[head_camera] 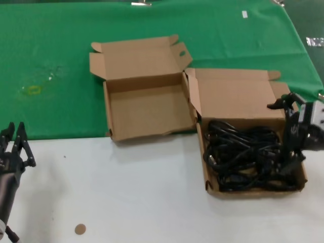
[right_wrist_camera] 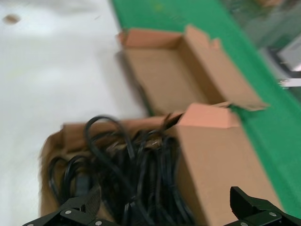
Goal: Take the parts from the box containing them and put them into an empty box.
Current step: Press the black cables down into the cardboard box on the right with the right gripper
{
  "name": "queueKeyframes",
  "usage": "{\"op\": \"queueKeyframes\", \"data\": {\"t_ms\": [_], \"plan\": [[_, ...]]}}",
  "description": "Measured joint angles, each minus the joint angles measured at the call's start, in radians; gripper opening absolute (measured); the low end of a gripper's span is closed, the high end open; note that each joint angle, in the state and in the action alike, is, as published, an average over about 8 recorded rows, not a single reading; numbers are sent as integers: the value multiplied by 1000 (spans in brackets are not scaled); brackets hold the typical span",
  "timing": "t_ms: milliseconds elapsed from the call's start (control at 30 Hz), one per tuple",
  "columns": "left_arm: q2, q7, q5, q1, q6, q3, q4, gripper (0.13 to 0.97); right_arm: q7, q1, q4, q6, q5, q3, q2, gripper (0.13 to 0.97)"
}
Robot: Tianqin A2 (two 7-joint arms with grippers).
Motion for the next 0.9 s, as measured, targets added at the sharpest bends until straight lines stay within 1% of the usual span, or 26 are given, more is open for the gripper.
{"op": "queueKeyframes", "data": {"t_ms": [133,267,333,467,533,733,900], "plan": [[0,0,0,0,0,0,0,207,-52,61,-66,-127,-71,-11,-67,966],[0,0,0,0,0,0,0,207,-94,111,-132,-213,-130,-18,-138,965],[0,0,0,0,0,0,0,193,-112,130,-162,-243,-154,-19,-169,965],[0,0,0,0,0,0,0,167,-143,159,-211,-288,-194,-17,-222,965],[0,0,0,0,0,0,0,154,-156,169,-231,-305,-210,-14,-242,952],[0,0,0,0,0,0,0,152,-182,184,-268,-342,-246,2,-281,914],[0,0,0,0,0,0,0,152,-193,186,-281,-360,-265,19,-296,837]]}}
